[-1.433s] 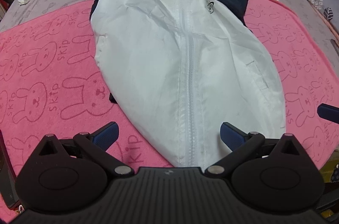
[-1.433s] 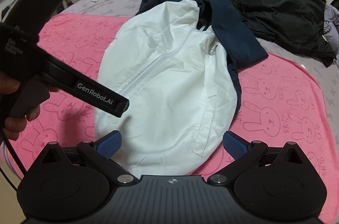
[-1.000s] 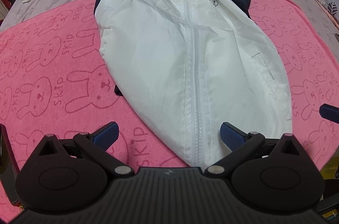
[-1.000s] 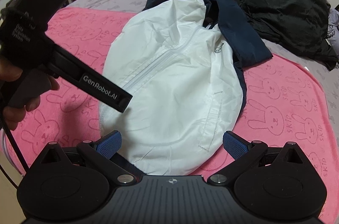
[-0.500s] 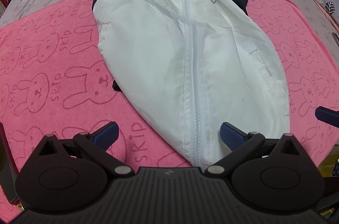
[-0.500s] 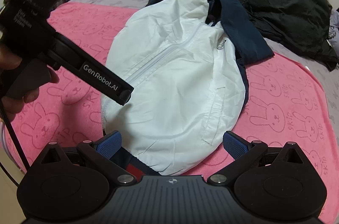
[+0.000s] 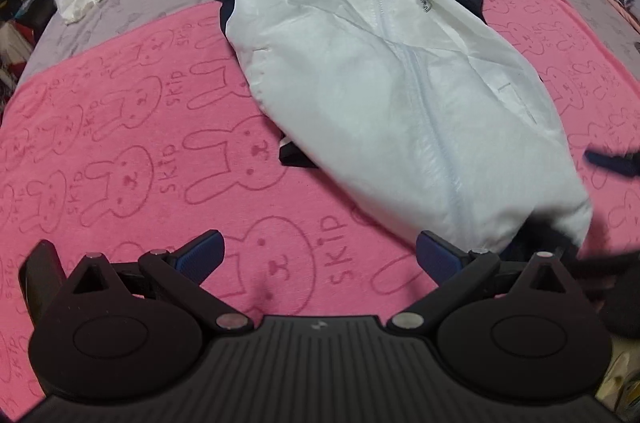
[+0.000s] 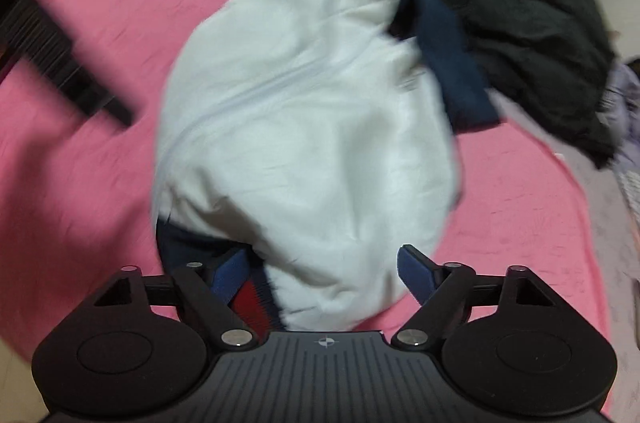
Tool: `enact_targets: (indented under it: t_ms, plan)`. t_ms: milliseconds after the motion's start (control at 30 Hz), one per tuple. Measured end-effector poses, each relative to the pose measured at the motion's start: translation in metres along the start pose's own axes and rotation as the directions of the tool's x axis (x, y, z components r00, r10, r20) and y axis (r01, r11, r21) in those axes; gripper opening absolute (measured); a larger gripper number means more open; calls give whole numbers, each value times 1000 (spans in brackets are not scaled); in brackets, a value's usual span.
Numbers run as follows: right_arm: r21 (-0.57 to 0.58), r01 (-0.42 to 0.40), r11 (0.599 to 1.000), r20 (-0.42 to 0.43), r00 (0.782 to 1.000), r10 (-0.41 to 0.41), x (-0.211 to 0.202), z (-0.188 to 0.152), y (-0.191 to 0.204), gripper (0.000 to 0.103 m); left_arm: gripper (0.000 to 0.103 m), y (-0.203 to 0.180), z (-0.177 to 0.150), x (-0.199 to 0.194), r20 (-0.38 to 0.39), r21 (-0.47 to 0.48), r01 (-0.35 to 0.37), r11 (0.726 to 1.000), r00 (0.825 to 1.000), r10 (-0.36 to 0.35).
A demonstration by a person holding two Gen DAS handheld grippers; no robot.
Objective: Fold clothes
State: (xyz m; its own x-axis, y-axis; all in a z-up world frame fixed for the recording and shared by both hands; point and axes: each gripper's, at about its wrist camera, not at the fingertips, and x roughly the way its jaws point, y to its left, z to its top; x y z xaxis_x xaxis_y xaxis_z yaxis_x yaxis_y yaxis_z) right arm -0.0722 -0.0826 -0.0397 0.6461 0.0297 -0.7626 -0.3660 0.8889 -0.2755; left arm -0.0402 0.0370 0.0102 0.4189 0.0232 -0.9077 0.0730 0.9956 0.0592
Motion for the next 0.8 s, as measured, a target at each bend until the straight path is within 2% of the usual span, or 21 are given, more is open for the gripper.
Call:
enact_targets:
  t_ms: [133,233,333,367,500,567,667,800]
  plan:
    - [52,97,994,22,995,-99,-1,7,-37,85,103,-8,-4,4,7,46,25,999,1000,-25]
    - [99,196,976,14,980,-198,11,13,-67,87,103,-21,-2,13,7,83,18,996,1000,-18]
    - [231,311,922,-7,948,-318,19,21,-104,98,103,-31,5,22,17,105,10,994,1000,-12]
    - [273,314,909,-12,946,-323,19,22,-115,98,103,-32,9,26,21,104,14,995,1000,-16]
    - [397,272,877,-11,956,-292,15,17,-153,99,103,-32,27,43,35,81,25,996,999,-28]
    - [405,224,886,-13,971,-240,12,12,-155,99,103,-34,38,54,43,87,15,996,999,-19]
    - [393,146,908,-23,988,-150,3,-1,-148,99,103,-43,52,76,52,149,-65,987,997,58]
    - [273,14,962,-46,999,-1,-6,-15,-116,100,103,-46,65,97,52,204,-120,971,992,112]
